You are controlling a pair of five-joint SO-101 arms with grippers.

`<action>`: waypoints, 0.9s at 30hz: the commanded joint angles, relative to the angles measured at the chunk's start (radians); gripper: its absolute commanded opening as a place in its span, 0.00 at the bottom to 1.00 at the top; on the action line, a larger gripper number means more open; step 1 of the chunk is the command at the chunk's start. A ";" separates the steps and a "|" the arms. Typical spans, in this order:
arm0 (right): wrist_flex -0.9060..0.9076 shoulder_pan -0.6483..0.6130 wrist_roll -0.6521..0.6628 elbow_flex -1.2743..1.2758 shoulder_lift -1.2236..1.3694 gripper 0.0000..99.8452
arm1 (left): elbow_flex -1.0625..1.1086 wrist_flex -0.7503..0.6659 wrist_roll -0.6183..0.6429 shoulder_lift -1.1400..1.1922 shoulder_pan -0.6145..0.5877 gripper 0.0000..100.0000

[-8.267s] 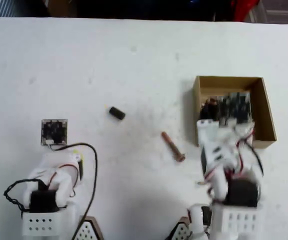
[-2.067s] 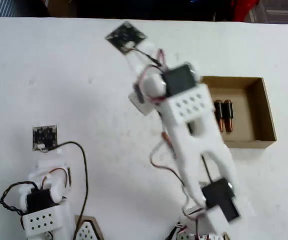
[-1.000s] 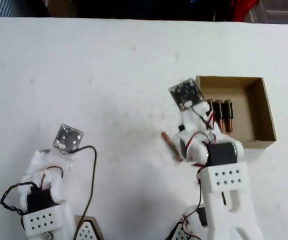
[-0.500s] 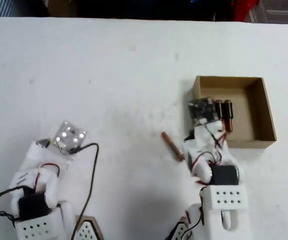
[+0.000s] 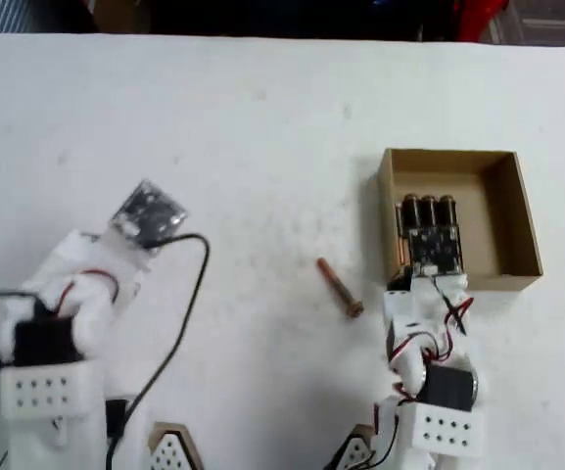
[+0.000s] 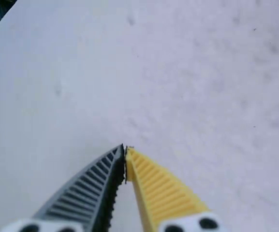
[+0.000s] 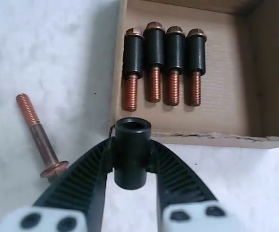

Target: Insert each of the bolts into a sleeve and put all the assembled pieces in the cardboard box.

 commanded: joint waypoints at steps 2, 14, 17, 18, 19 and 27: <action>-0.013 0.076 -0.006 0.043 -0.148 0.02 | -0.077 0.006 -0.014 0.077 0.137 0.03; -0.012 0.180 -0.006 0.110 -0.245 0.02 | -0.178 0.008 -0.009 0.306 0.369 0.03; -0.013 0.180 -0.009 0.110 -0.245 0.02 | -0.229 0.008 -0.012 0.421 0.417 0.03; -0.013 0.180 -0.012 0.110 -0.245 0.02 | -0.249 0.008 -0.012 0.464 0.435 0.03; -0.013 0.180 -0.014 0.110 -0.245 0.02 | -0.269 0.011 -0.012 0.506 0.455 0.03; -0.013 0.199 -0.011 0.112 -0.245 0.02 | -0.506 0.141 -0.035 0.817 0.625 0.04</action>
